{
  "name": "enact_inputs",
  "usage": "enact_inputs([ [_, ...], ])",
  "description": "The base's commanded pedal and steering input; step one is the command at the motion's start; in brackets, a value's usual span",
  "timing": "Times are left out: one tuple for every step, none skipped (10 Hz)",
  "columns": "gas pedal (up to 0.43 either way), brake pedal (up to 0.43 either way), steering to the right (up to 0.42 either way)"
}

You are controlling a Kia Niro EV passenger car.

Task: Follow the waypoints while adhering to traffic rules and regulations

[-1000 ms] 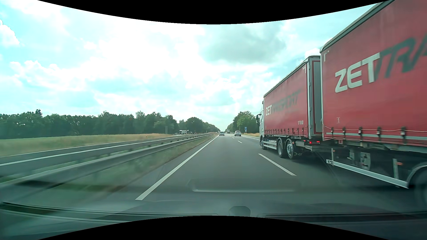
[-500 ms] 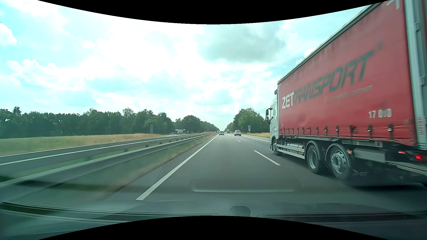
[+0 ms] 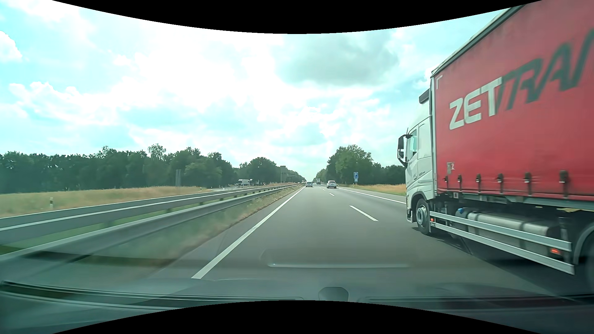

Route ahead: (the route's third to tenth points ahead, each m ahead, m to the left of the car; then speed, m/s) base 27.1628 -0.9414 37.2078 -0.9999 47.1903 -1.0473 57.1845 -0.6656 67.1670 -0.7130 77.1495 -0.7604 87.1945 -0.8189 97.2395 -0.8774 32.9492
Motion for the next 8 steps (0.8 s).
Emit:
enact_inputs([
  [0.398, 0.0, -0.003],
  [0.398, 0.0, -0.003],
  [0.39, 0.0, -0.003],
  [0.378, 0.0, -0.003],
  [0.378, 0.0, -0.003],
  [0.37, 0.0, -0.003],
  [0.37, 0.0, -0.003],
  [0.358, 0.0, -0.002],
])
